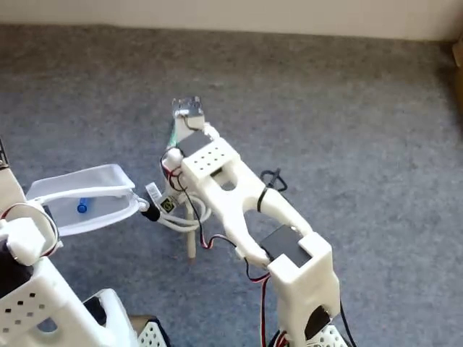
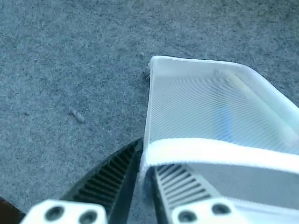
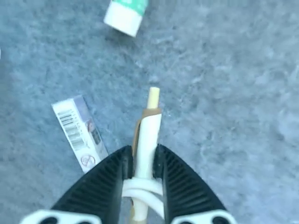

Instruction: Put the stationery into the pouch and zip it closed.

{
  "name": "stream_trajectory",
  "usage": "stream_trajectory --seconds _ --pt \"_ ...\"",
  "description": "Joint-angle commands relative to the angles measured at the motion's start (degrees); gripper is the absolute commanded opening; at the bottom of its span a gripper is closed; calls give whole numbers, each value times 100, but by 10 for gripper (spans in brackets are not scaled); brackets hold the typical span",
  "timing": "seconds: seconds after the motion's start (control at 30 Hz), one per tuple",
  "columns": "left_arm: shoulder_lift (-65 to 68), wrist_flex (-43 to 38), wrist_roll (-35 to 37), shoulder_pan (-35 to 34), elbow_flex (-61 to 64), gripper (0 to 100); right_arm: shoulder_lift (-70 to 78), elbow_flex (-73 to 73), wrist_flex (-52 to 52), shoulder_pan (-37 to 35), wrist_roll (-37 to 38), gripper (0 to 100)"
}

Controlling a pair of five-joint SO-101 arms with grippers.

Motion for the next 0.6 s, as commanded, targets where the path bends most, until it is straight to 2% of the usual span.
stream_trajectory --seconds 0.0,0.2,0.3,0.57 --pt "-48 -149 53 -40 -145 7 -409 -523 391 48 404 4" --pt "-48 -149 53 -40 -145 7 -1710 -66 391 66 396 4" --pt "-48 -149 53 -40 -145 7 -2475 558 13 57 396 4" --pt "-48 -149 53 -40 -145 7 -4585 3292 -2598 57 396 4"
